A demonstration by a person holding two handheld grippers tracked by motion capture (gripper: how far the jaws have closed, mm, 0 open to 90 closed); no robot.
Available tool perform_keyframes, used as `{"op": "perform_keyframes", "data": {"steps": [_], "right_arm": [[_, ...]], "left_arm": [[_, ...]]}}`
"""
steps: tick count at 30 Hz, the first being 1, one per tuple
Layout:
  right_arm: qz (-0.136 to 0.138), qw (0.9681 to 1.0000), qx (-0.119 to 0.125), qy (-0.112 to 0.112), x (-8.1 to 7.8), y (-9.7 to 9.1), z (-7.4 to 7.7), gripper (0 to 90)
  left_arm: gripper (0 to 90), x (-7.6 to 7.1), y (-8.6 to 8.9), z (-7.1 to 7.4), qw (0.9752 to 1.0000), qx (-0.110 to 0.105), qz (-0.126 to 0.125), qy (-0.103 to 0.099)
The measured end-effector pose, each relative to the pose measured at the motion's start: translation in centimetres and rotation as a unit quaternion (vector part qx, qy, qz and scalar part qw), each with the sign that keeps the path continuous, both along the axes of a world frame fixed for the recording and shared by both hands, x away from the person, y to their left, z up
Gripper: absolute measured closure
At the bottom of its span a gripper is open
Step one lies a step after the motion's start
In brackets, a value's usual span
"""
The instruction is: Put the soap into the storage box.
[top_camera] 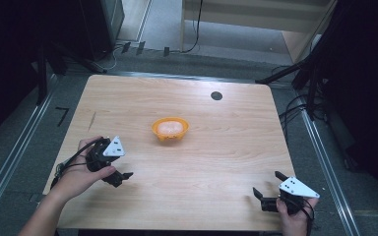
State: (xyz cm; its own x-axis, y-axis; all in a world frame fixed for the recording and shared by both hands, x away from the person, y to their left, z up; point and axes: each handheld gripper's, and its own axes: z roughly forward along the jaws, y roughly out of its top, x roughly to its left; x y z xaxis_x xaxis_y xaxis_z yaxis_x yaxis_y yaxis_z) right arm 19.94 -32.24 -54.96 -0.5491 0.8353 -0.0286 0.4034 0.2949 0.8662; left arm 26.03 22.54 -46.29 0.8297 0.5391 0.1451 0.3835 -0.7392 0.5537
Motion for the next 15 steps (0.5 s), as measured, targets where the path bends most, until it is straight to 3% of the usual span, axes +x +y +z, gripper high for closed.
{"op": "perform_keyframes", "data": {"steps": [8,15], "right_arm": [[-0.001,1.0,0.0,0.0,0.0,0.0,0.0,0.2],[-0.003,1.0,-0.002,0.002,0.0,0.1,0.0,0.2]], "left_arm": [[0.0,-1.9,2.2,-0.6,0.9991,-0.032,0.023,-0.015],[0.0,-3.6,4.4,-1.7,0.9962,-0.065,0.052,-0.024]]}}
